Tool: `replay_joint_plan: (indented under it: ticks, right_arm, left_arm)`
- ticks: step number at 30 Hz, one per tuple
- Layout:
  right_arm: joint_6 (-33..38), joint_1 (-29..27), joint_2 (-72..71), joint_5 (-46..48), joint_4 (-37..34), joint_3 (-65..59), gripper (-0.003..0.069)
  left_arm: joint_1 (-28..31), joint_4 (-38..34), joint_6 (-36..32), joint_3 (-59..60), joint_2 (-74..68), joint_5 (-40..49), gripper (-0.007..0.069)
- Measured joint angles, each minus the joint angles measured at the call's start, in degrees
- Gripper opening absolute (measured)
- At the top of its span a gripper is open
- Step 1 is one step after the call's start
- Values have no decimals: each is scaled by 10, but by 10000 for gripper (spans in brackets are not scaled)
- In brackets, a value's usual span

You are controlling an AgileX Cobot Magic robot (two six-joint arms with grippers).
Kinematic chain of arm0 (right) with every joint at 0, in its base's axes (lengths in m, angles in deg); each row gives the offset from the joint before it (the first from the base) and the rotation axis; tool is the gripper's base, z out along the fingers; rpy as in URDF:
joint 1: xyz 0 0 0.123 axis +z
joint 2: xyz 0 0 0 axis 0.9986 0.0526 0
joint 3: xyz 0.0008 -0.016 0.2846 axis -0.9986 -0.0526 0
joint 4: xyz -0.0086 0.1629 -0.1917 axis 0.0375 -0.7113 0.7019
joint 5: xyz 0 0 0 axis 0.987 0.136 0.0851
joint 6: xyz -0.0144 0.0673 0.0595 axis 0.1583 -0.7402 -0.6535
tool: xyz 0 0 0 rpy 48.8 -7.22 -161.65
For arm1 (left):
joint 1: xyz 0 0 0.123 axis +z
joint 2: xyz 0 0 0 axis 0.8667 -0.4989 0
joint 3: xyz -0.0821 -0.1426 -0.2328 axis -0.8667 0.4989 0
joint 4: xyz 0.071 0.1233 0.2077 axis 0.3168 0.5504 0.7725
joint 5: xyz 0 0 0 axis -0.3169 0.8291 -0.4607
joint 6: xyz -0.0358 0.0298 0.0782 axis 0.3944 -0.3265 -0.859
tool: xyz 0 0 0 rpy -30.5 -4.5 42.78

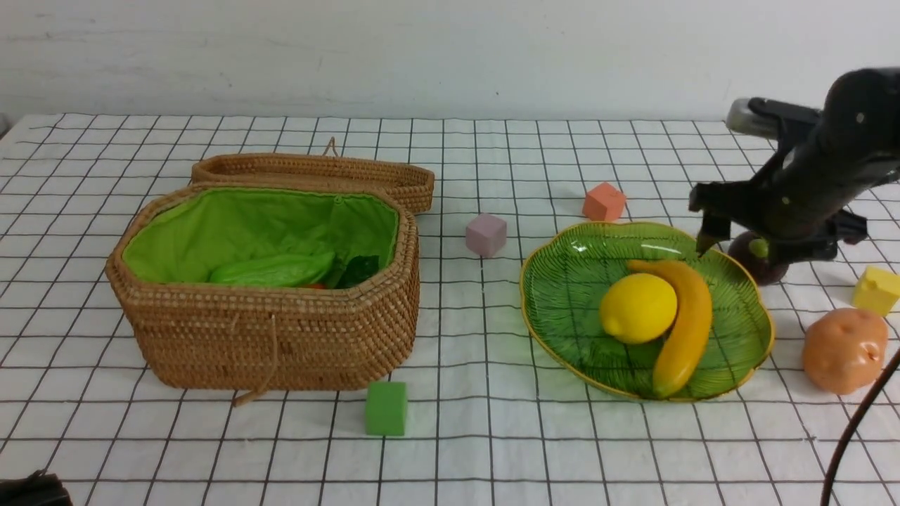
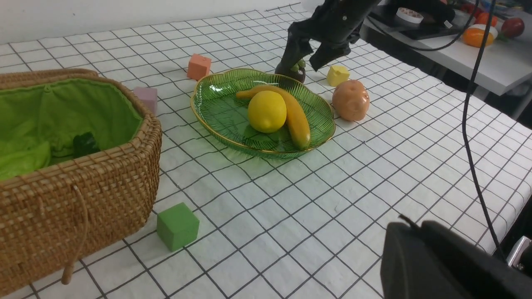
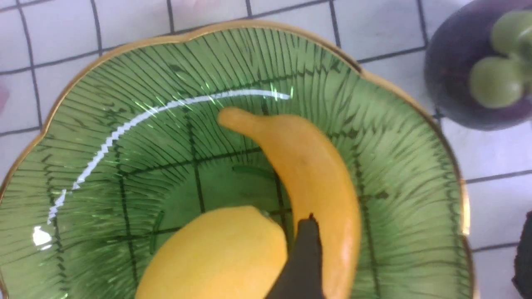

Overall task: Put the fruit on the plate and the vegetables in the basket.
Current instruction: Use the right arm to grab a potato and put it into the left basket

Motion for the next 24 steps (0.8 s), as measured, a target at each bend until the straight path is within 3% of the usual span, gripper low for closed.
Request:
replay_joint_plan:
  ticks: [5, 9, 18, 24]
  right_arm:
    - [-17, -27, -41, 114, 75, 19, 566]
    - [-34, -82, -43, 124, 66, -38, 531]
    - [-38, -162, -23, 13, -36, -96, 626]
    - [-26, -173, 32, 8, -79, -90, 640]
  left_arm:
    - [0, -1, 0, 0, 0, -2, 28]
    - [0, -1, 0, 0, 0, -3, 28]
    - [0, -2, 0, 0, 0, 1, 29]
    - [0, -2, 0, 0, 0, 2, 34]
